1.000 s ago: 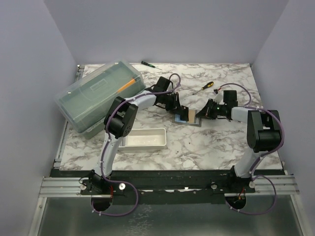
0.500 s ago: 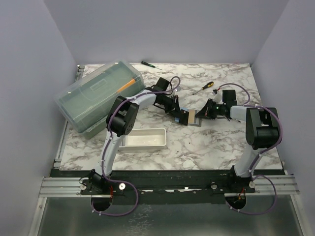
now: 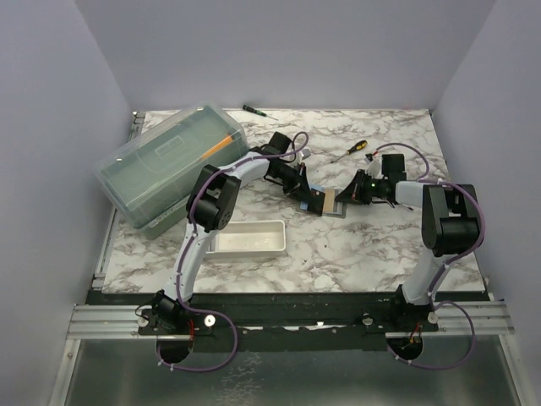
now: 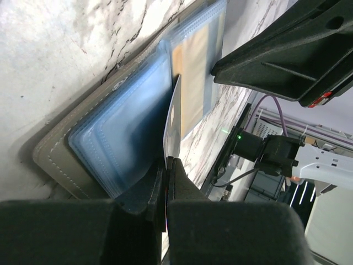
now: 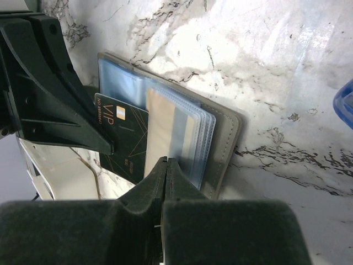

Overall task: Put the credit cards into the card holder
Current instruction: Insert the credit card into the card holder.

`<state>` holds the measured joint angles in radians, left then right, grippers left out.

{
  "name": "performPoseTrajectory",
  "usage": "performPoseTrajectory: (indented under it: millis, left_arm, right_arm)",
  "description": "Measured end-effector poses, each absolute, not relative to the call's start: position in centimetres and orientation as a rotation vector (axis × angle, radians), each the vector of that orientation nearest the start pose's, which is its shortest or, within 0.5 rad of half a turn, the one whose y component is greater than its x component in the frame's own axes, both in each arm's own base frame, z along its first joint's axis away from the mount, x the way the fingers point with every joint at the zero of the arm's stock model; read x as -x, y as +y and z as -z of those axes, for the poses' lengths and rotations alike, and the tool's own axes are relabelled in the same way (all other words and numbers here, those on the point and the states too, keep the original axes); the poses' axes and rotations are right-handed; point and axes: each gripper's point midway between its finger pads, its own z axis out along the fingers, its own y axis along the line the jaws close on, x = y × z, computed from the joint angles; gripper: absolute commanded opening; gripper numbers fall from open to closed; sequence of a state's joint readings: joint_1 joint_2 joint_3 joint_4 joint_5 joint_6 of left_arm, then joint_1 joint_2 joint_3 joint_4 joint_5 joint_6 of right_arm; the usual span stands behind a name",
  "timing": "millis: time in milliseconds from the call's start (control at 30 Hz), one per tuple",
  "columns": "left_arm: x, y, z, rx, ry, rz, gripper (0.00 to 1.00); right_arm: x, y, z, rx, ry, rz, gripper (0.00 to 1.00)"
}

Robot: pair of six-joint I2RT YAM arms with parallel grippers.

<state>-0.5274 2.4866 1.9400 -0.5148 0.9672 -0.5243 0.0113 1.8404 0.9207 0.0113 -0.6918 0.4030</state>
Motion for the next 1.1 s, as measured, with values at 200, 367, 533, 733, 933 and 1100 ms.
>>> performPoseTrajectory:
  millis: [200,367,533,733,933,1100]
  left_arm:
    - [-37.0,-39.7,-4.4,-0.379,2.750,1.615,0.00]
    - [-37.7,-40.2,-4.5,-0.387,2.739,1.624,0.00]
    - [-38.1,-40.4,-4.6,-0.391,2.732,1.623,0.00]
    - [-38.3,-40.9,-4.6,-0.409,2.724,1.613,0.00]
    - [-38.1,-41.5,-4.5,-0.429,2.720,1.604,0.00]
    - [-38.1,-41.7,-4.2,-0.413,2.734,1.560,0.14]
  right_arm:
    - [-37.9,12.9,-2.9,-0.179,2.457,-1.035,0.01]
    - [-37.9,12.9,-2.9,-0.179,2.457,-1.035,0.01]
    - [-37.9,12.9,-2.8,-0.179,2.457,-1.036,0.01]
    - [-38.0,12.9,-2.8,-0.179,2.457,-1.036,0.01]
    - [-38.0,12.9,-2.8,-0.181,2.458,-1.035,0.15]
    - [-38.0,12.4,-3.3,-0.209,2.468,-0.979,0.22]
